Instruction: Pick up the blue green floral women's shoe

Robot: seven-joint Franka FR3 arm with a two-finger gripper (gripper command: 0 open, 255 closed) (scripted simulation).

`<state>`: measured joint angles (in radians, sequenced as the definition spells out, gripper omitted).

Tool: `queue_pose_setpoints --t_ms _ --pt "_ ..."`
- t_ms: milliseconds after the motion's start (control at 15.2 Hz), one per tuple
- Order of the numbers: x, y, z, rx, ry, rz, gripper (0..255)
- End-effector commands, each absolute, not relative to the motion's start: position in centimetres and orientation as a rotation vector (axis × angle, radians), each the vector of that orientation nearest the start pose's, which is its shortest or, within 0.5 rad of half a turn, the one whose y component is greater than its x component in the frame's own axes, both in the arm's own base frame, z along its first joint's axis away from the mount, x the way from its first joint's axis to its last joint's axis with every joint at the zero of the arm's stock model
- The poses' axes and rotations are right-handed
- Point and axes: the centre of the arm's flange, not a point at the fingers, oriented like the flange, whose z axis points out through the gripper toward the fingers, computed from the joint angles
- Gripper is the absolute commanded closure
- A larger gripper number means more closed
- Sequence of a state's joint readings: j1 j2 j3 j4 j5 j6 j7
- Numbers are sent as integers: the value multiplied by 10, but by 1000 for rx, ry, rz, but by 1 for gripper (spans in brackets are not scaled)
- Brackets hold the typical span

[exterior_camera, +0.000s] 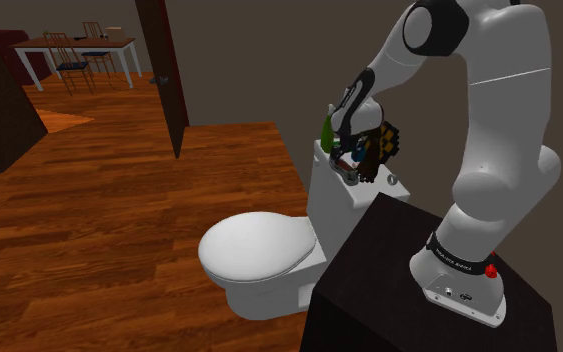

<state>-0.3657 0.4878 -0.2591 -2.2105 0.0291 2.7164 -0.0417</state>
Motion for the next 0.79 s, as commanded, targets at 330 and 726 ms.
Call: queue_pose_setpoints --t_ms 330,726 --pt "446 -328 135 -3119 930 2 0" --pt "446 -328 134 -3119 930 2 255"
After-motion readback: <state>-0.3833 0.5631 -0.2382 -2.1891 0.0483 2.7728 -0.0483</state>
